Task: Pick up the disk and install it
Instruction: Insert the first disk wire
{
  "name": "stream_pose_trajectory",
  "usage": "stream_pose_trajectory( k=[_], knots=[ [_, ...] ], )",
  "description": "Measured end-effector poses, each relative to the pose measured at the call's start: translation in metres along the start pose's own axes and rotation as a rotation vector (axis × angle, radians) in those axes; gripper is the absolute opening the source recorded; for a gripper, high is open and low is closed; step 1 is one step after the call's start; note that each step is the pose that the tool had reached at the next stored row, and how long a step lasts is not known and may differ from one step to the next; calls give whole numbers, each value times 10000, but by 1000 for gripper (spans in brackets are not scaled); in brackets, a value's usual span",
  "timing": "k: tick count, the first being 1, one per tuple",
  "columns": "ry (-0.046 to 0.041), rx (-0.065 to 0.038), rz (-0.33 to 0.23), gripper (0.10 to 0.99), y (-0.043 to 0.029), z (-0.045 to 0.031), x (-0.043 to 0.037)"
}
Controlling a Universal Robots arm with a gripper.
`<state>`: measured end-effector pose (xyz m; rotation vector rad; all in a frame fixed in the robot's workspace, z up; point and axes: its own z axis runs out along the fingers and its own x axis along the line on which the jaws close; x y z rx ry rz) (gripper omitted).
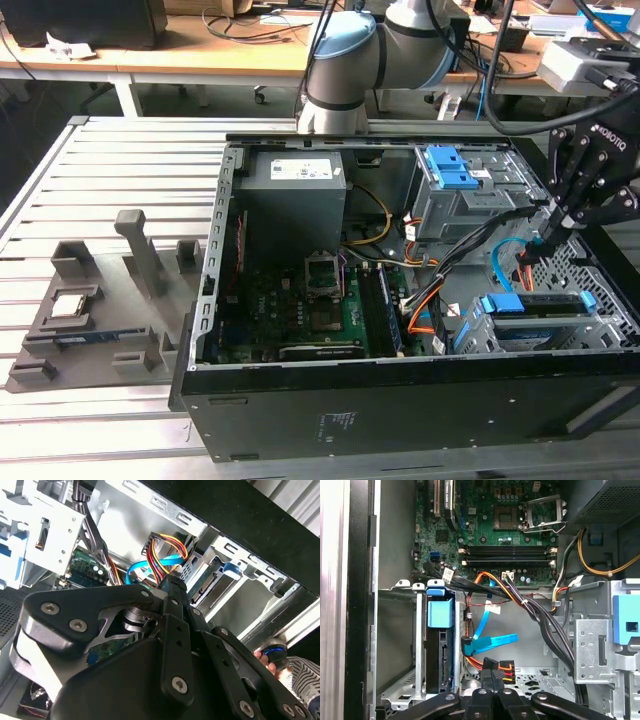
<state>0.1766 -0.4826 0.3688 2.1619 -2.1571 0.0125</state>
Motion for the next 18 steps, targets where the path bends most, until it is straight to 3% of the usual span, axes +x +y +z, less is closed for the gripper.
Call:
stream_pose_trajectory(
  k=[4,5,8,10,11,18],
  knots=[
    [10,0,-1,106,-1,1,0],
    [18,0,0,235,-1,1,0],
    [33,-1,0,302,0,3,-2],
    [251,-2,13,302,-1,30,-28],
    [292,-2,16,302,-2,47,-44],
    [394,-2,21,302,-3,182,-97]
  ],
)
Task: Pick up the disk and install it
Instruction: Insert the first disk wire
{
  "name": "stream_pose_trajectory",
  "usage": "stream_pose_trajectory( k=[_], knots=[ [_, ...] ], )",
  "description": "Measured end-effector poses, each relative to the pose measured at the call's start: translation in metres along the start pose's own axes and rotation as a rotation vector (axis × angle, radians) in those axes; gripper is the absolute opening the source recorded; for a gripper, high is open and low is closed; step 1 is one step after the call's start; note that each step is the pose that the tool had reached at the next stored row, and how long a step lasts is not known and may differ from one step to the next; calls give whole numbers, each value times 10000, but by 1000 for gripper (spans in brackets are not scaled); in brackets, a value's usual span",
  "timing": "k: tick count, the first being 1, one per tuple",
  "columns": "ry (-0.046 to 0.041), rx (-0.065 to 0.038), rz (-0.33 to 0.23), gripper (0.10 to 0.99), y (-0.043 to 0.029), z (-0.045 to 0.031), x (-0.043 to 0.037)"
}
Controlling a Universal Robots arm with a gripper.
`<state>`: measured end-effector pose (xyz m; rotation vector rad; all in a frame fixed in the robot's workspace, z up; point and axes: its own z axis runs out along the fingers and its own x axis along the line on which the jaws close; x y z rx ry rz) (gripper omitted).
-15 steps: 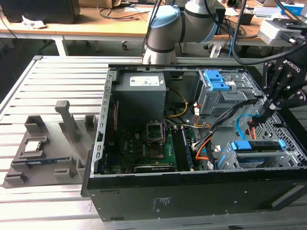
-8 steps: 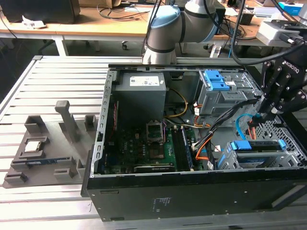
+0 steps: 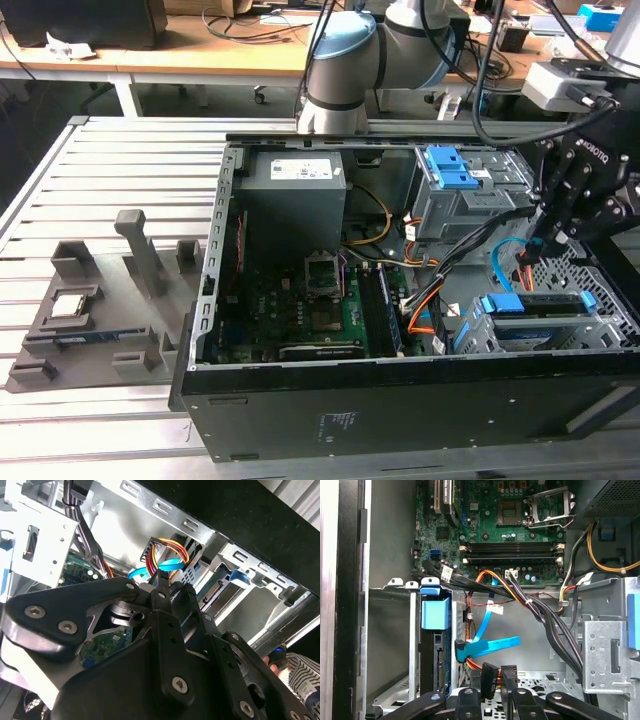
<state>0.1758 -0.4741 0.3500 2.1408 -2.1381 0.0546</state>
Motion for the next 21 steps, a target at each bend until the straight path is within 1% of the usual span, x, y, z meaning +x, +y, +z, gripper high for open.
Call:
stream_pose_trajectory(
  k=[1,4,5,7,13,14,15,17,18,21],
  knots=[
    [49,0,3,302,1,2,2],
    [53,0,3,302,1,2,2],
    [55,0,3,282,1,3,2],
    [57,0,4,173,1,3,2],
    [71,0,5,169,2,3,2],
    [70,-1,5,169,2,5,17],
    [70,-1,6,169,3,12,90],
    [71,-1,4,169,3,22,182],
    [68,-1,5,169,3,30,252],
    [68,-1,5,169,3,44,380]
  ],
)
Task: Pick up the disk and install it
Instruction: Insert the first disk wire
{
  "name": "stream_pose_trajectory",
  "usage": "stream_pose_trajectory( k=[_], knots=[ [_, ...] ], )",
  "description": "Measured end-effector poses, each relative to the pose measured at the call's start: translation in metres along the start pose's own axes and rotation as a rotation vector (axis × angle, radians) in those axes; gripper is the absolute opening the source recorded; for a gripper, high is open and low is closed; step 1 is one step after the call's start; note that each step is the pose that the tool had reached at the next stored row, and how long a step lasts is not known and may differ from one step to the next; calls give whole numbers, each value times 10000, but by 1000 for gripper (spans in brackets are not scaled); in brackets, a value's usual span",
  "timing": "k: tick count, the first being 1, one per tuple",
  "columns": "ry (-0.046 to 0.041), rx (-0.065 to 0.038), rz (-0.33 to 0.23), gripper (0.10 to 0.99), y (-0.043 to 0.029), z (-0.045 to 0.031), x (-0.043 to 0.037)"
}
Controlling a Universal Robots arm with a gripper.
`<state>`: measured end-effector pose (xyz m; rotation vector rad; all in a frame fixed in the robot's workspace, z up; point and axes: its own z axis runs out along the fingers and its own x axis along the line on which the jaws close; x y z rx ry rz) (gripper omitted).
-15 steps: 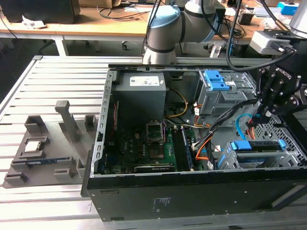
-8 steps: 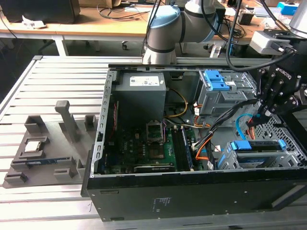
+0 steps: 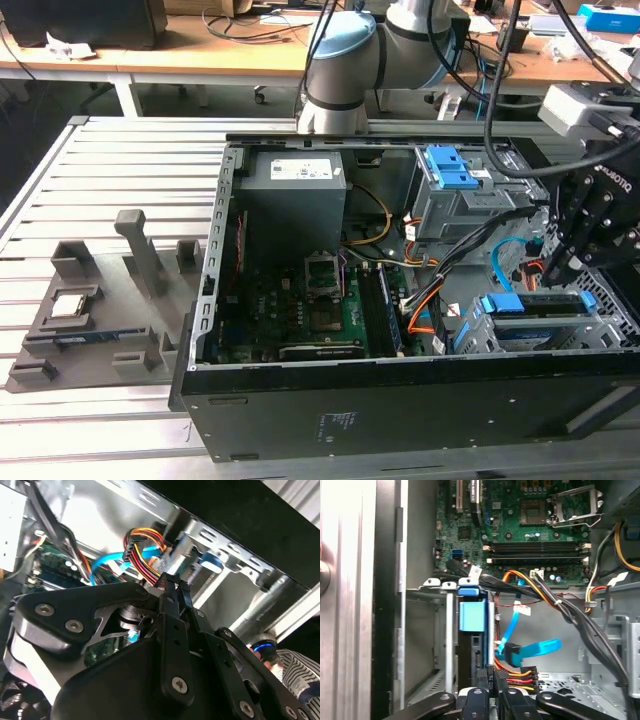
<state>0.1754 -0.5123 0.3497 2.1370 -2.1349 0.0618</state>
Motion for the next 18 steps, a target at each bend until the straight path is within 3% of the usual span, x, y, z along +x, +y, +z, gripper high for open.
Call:
stream_pose_trajectory(
  k=[3,18],
  knots=[
    [-2,0,-2,169,-1,10,79],
    [-21,-33,286,169,-53,66,63]
  ],
)
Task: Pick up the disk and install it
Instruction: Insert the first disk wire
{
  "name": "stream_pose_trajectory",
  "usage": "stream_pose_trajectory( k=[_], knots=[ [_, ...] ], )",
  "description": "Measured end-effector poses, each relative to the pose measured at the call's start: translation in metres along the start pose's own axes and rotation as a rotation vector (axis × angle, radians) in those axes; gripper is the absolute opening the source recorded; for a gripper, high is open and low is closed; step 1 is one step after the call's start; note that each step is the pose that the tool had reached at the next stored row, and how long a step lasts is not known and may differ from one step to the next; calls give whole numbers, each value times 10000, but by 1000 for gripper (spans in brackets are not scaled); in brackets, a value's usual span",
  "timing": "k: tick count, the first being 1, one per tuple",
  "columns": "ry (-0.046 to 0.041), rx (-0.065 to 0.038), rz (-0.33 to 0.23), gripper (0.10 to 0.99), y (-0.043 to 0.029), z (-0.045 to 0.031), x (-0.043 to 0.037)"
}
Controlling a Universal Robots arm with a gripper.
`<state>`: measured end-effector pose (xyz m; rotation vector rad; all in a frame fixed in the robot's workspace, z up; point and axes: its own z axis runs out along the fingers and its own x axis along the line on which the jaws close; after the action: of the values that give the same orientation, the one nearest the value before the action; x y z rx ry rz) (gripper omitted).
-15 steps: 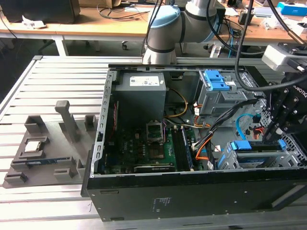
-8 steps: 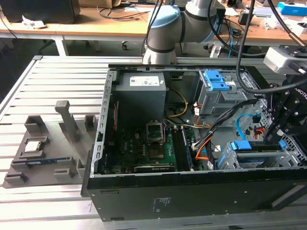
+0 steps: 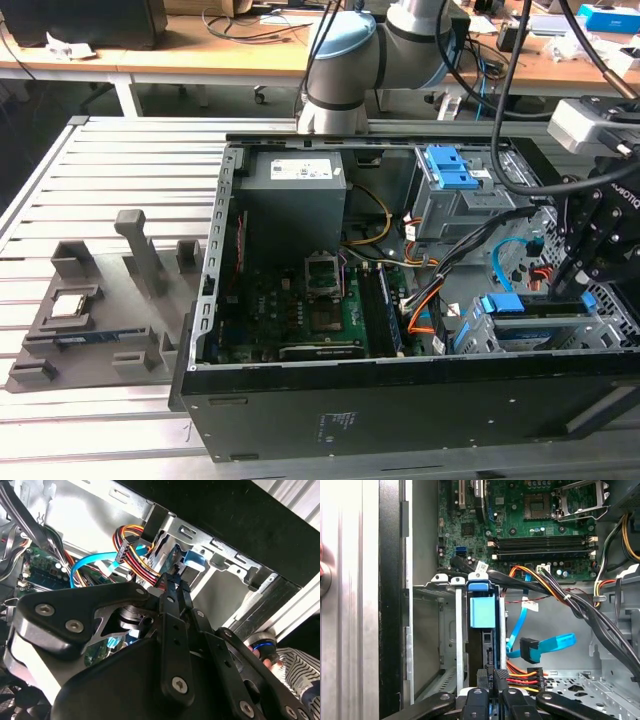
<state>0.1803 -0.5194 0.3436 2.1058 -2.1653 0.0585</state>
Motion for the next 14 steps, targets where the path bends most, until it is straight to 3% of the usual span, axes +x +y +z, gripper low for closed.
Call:
stream_pose_trajectory(
  k=[14],
  knots=[
    [-26,-20,167,169,-34,30,-7]
  ],
)
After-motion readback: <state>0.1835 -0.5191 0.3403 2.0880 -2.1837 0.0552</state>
